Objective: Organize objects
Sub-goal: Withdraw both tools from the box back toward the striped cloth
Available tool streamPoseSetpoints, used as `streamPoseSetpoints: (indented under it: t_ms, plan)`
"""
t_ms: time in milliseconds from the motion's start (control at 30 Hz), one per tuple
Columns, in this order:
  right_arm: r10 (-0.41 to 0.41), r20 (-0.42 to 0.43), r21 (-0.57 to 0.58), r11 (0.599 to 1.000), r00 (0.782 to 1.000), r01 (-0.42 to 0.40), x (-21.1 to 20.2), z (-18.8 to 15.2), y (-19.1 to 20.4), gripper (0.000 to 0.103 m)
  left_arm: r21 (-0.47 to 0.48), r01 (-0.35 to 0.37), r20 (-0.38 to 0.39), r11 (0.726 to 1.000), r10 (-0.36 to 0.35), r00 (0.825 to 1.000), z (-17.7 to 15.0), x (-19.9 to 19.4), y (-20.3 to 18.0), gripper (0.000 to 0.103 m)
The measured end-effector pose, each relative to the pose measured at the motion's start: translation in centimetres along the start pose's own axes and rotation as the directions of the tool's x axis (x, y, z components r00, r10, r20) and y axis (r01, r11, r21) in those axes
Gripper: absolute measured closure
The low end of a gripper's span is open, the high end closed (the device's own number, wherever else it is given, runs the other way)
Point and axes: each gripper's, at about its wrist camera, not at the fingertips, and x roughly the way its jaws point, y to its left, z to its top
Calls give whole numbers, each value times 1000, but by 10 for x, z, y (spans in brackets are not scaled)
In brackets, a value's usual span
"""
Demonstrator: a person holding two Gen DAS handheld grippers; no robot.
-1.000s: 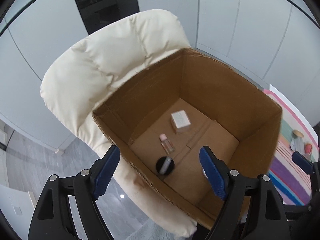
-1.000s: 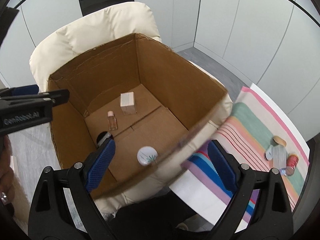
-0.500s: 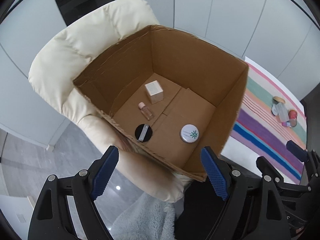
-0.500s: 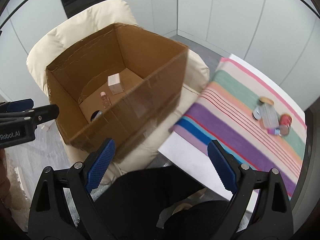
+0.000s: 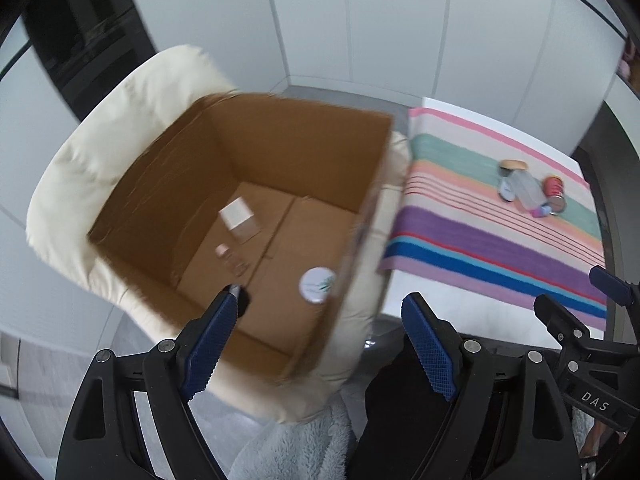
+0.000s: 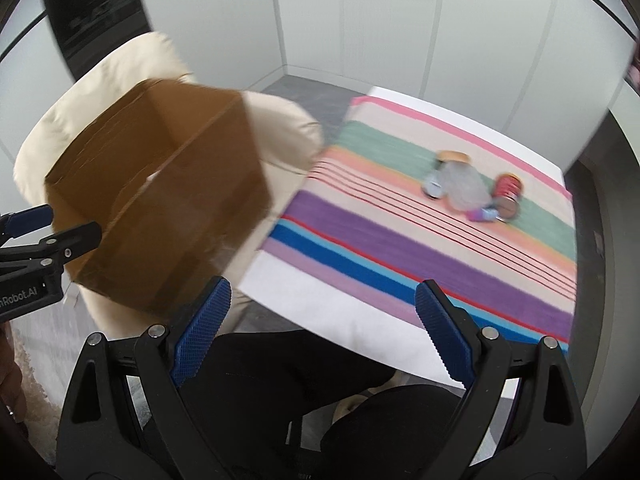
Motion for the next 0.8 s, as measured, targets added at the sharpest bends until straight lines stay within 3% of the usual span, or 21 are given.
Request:
streamPoseSetpoints:
  t_ms: [333, 433, 667, 800]
  plan:
    - [-102, 2, 139, 985, 995, 100, -21, -24, -86, 8, 147, 88, 13, 985, -91, 996, 15, -4, -91, 17]
    - [-151, -2, 173, 973, 988, 149, -29, -35, -113, 8, 194, 86, 36, 977, -95, 995, 17, -9, -116, 17]
    - [-233, 5, 252, 941, 972, 224, -43, -51, -166, 8, 237, 149, 41, 960, -163, 986, 24, -13, -154, 17]
    - [-280, 19, 254, 930, 960, 266, -43, -56, -188, 8, 281, 150, 61, 948, -174, 983, 32, -13, -175, 17]
